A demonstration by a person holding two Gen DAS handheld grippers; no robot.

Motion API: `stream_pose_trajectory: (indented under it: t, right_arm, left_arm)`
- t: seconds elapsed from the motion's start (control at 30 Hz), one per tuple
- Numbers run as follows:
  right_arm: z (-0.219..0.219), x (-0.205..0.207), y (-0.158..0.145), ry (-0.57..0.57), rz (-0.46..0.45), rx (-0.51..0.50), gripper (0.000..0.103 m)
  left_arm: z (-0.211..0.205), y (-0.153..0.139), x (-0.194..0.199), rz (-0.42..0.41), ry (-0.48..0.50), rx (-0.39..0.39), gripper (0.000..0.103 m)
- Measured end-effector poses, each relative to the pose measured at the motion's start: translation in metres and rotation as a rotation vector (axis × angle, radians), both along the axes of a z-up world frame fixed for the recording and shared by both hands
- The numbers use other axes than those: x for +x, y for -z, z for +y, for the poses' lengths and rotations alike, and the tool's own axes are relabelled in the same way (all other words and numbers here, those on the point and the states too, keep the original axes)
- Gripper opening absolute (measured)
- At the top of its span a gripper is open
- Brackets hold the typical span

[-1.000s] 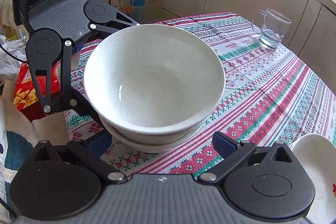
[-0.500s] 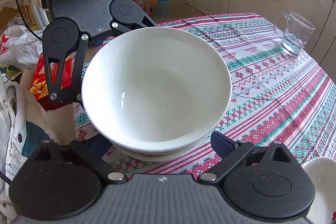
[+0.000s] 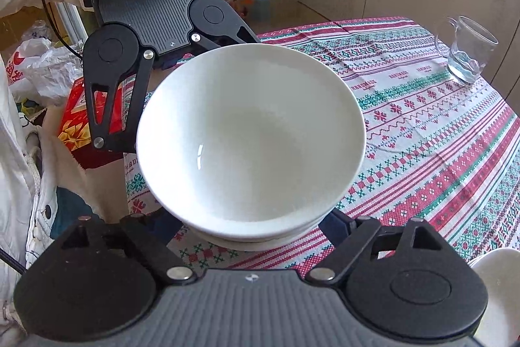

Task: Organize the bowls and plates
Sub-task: 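Grip the bowl stack rim with the right gripper while the left gripper holds it, then lift the bowl stack with both grippers and lower it onto the plate stack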

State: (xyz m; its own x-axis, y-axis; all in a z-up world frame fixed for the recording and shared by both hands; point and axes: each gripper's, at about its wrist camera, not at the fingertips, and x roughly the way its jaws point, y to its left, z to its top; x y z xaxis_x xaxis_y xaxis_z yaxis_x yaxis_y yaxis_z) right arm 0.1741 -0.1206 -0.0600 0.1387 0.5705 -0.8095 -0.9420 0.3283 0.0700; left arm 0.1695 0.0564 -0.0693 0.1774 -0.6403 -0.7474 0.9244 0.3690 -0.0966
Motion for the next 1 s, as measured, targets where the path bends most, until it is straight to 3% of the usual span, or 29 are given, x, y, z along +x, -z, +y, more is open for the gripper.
stream_pose_trajectory:
  t: [1.0]
  right_arm:
    - [0.0028, 0.0018, -0.0024, 0.002, 0.001, -0.013, 0.092]
  left_arm:
    - [-0.0009, -0.0049, 0.0006, 0.003, -0.006, 0.002, 0.078]
